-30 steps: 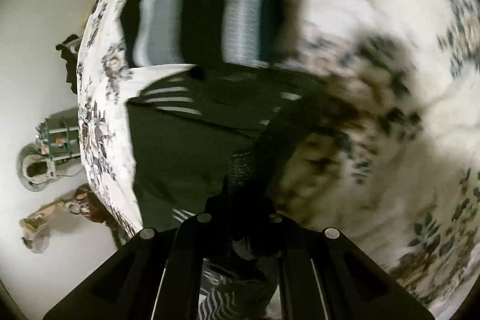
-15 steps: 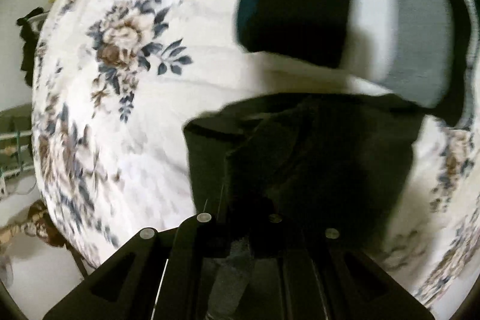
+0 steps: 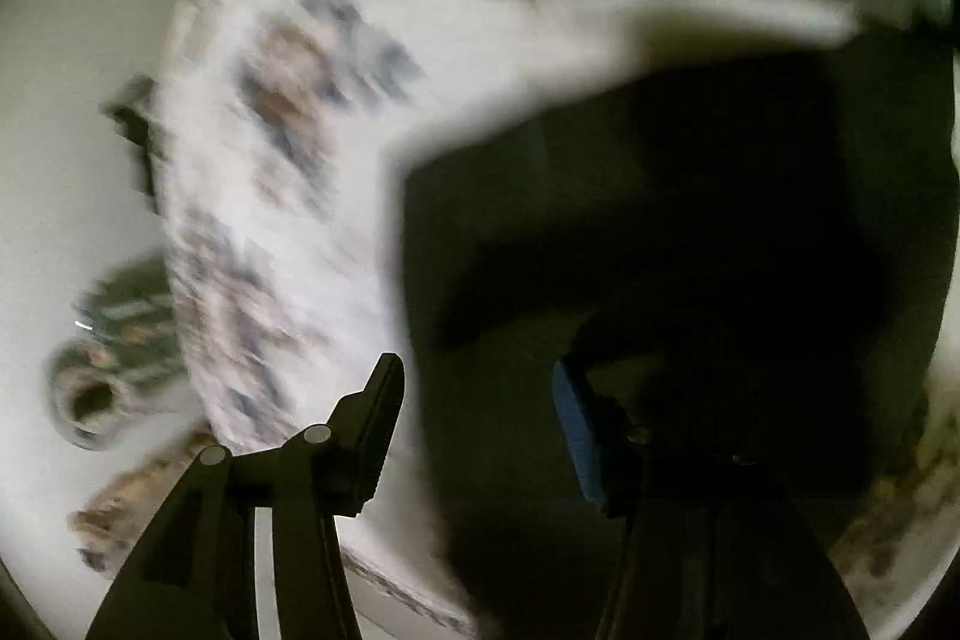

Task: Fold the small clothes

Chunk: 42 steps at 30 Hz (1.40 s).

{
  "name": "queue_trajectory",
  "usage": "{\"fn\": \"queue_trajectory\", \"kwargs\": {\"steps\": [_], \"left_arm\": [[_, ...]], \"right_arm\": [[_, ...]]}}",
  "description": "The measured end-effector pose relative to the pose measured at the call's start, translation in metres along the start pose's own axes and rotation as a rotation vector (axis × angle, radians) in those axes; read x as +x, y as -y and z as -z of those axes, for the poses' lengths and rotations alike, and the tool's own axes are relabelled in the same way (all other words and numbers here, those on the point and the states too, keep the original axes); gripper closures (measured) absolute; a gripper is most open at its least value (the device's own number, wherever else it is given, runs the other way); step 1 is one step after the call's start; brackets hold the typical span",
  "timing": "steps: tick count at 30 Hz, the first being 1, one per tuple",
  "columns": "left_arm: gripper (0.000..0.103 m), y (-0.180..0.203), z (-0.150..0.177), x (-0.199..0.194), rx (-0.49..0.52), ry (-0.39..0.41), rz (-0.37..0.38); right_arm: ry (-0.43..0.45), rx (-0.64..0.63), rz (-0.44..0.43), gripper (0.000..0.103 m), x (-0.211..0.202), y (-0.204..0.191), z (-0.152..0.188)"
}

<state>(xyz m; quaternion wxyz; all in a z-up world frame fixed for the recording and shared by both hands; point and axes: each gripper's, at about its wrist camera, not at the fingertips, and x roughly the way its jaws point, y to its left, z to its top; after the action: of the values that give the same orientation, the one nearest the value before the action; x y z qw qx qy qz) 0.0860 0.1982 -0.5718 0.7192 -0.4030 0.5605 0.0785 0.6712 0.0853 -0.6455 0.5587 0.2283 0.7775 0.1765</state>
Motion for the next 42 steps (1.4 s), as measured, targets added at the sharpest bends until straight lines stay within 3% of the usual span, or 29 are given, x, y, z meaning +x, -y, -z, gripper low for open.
{"fn": "queue_trajectory", "kwargs": {"steps": [1, 4, 5, 7, 9, 10, 11, 13, 17, 19, 22, 24, 25, 27, 29, 30, 32, 35, 37, 40, 42], "left_arm": [[0.046, 0.005, -0.007, 0.003, 0.024, 0.000, 0.009], [0.045, 0.044, -0.021, 0.025, 0.154, -0.048, 0.057], [0.045, 0.058, -0.021, 0.039, 0.200, -0.080, 0.050], [0.045, 0.080, -0.013, 0.070, 0.286, -0.136, 0.019], [0.049, 0.092, -0.004, 0.093, 0.355, -0.156, -0.076], [0.060, 0.094, 0.000, 0.096, 0.369, -0.137, -0.107], [0.079, 0.092, 0.001, 0.096, 0.362, -0.126, -0.113], [0.085, 0.071, -0.001, 0.087, 0.250, -0.103, -0.088], [0.081, 0.049, 0.004, 0.070, 0.174, -0.093, -0.100], [0.074, 0.051, 0.010, 0.061, 0.171, -0.090, -0.098], [0.065, 0.055, 0.020, 0.046, 0.176, -0.079, -0.135], [0.051, 0.052, 0.030, 0.036, 0.172, -0.060, -0.147], [0.049, 0.052, 0.030, 0.036, 0.168, -0.057, -0.147], [0.048, 0.049, 0.038, 0.036, 0.145, -0.058, -0.157], [0.048, 0.045, 0.036, 0.031, 0.136, -0.047, -0.158], [0.048, 0.044, 0.036, 0.030, 0.134, -0.037, -0.152], [0.048, 0.043, 0.036, 0.032, 0.128, -0.026, -0.137], [0.048, 0.039, 0.034, 0.044, 0.120, -0.037, -0.117], [0.048, 0.039, 0.035, 0.050, 0.121, -0.038, -0.119], [0.051, 0.040, 0.040, 0.053, 0.145, -0.006, -0.126], [0.094, 0.047, 0.044, 0.055, 0.177, 0.003, -0.151]], "right_arm": [[-0.036, 0.007, -0.062, 0.047, 0.010, 0.001, 0.007], [-0.117, 0.052, -0.401, 0.047, 0.015, 0.006, 0.039], [-0.111, 0.061, -0.420, 0.047, 0.011, 0.010, 0.046], [-0.069, 0.040, -0.376, 0.047, -0.004, 0.023, 0.068], [-0.023, -0.013, -0.291, 0.047, -0.021, 0.044, 0.093], [-0.011, -0.021, -0.261, 0.047, -0.025, 0.053, 0.100], [0.006, -0.026, -0.227, 0.047, -0.030, 0.066, 0.111], [0.012, 0.008, -0.183, 0.047, -0.036, 0.103, 0.135], [-0.007, 0.075, -0.170, 0.047, -0.028, 0.141, 0.165], [-0.028, 0.102, -0.207, 0.047, -0.018, 0.144, 0.173], [-0.087, 0.064, -0.270, 0.047, 0.026, 0.113, 0.178], [-0.161, 0.017, -0.288, 0.047, 0.068, 0.077, 0.172], [-0.185, -0.002, -0.280, 0.047, 0.083, 0.060, 0.170], [-0.274, -0.038, -0.385, 0.045, 0.106, 0.027, 0.170], [-0.280, -0.039, -0.539, 0.045, 0.095, 0.022, 0.178], [-0.252, -0.056, -0.555, 0.045, 0.081, 0.026, 0.181], [-0.142, -0.105, -0.400, 0.045, 0.042, 0.058, 0.197], [-0.085, -0.076, -0.140, 0.045, 0.009, 0.130, 0.232], [-0.105, -0.002, -0.061, 0.045, 0.001, 0.179, 0.265], [-0.175, 0.101, -0.021, 0.045, 0.007, 0.226, 0.310], [-0.247, 0.151, -0.047, 0.045, 0.024, 0.245, 0.346]]}}
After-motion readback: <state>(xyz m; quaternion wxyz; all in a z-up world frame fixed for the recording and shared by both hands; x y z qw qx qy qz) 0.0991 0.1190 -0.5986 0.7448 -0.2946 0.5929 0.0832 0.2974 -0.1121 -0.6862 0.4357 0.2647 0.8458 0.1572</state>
